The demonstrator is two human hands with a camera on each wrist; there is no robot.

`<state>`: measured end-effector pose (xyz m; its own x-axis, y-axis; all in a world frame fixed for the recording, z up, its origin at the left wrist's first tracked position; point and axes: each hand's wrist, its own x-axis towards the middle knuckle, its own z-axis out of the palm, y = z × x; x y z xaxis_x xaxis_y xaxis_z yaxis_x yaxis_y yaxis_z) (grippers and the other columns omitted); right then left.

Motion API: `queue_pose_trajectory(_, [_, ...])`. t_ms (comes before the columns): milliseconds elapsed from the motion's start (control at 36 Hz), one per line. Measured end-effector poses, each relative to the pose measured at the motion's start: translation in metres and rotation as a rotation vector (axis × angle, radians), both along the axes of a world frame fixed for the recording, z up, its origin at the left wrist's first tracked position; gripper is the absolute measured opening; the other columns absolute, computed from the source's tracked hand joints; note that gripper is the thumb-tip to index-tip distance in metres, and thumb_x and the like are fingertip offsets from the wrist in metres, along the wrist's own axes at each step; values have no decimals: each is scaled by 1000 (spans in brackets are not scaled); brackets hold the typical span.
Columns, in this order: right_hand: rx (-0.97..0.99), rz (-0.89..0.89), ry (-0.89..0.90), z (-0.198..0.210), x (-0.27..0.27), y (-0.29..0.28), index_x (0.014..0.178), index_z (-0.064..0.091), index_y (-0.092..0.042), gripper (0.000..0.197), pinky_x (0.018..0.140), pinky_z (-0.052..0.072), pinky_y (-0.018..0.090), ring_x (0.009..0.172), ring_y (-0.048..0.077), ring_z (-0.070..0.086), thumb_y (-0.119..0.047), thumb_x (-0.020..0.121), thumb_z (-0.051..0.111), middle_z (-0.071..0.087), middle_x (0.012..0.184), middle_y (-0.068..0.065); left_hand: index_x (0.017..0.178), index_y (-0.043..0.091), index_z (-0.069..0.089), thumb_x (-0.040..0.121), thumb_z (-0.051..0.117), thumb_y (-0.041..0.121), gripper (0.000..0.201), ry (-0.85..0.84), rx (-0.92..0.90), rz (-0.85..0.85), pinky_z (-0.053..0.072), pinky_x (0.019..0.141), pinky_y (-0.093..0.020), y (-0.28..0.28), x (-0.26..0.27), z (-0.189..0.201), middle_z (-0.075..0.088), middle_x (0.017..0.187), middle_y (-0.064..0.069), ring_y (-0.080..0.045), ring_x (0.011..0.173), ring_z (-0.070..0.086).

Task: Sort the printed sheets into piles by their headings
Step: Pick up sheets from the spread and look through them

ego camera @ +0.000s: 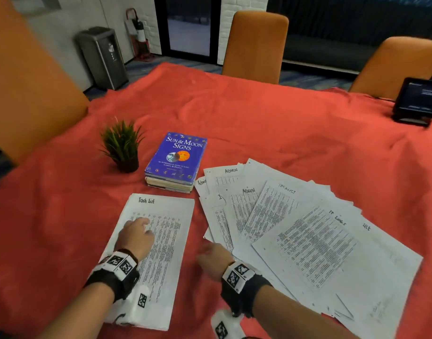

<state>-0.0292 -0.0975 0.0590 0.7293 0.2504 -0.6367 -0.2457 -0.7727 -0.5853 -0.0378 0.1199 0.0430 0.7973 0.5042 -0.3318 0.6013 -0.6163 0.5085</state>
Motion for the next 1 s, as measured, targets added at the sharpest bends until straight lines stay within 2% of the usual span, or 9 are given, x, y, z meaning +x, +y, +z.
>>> queue_pose_trajectory(139, [64,-309,-4,-17,13,-92,124,60,-20,44,73,48,30,80,21,57,-28,81,55,66,96,5,91,22,70,88,57,17,14,-99,-246,-216,48,80,-23,-95,32,14,71,93,3,-17,90,65])
queue_pose_trajectory(250, [-67,-475,-94,-26,10,-168,130,51,-19,42,85,49,32,93,25,60,-28,89,57,65,118,11,81,22,66,88,56,19,12,-30,-375,-349,47,63,-24,-164,50,11,60,69,7,-17,67,57])
queue_pose_trajectory(333, [-131,-502,-135,-29,3,-205,135,44,-19,45,83,47,27,94,25,64,-26,91,54,67,106,7,87,25,64,87,54,20,11,32,-366,-426,48,62,-23,-205,57,6,66,81,0,-21,70,61])
queue_pose_trajectory(417, [-151,-467,-107,-38,-1,-224,135,42,-18,45,68,40,22,75,19,57,-23,92,54,59,81,-1,105,24,61,89,52,20,19,138,-364,-447,48,74,-20,-233,59,-3,66,112,-6,-20,88,63])
queue_pose_trajectory(500, [-145,-447,-82,-46,-5,-229,139,40,-20,52,74,48,24,81,22,60,-23,90,56,60,90,2,131,15,50,87,52,22,44,224,-261,-486,44,102,-31,-249,61,-10,52,137,-7,-26,121,53])
queue_pose_trajectory(583, [-129,-427,-69,-51,-8,-227,143,34,-22,60,83,53,30,90,25,66,-22,87,56,64,100,4,136,14,45,88,53,23,49,241,-232,-465,40,103,-29,-255,62,-13,51,140,-6,-25,125,52])
queue_pose_trajectory(722, [-87,-446,-62,-57,-8,-228,146,32,-26,66,82,51,29,86,23,63,-19,84,53,66,117,9,122,11,58,89,56,31,39,236,-222,-487,48,89,-29,-263,58,-14,64,124,-10,-28,109,62])
queue_pose_trajectory(861, [-40,-541,-104,-61,-6,-237,135,44,-24,48,63,46,22,69,14,59,-22,89,56,65,89,2,93,13,67,89,56,20,14,110,-233,-500,43,70,-21,-263,50,-14,71,97,-9,-25,87,64])
queue_pose_trajectory(1000, [-15,-878,-143,-60,-4,-260,142,35,-13,66,99,47,46,107,36,60,-28,86,66,52,130,27,112,11,64,90,59,9,23,6,-553,-370,57,69,-27,-247,36,-17,71,83,-3,-20,75,71])
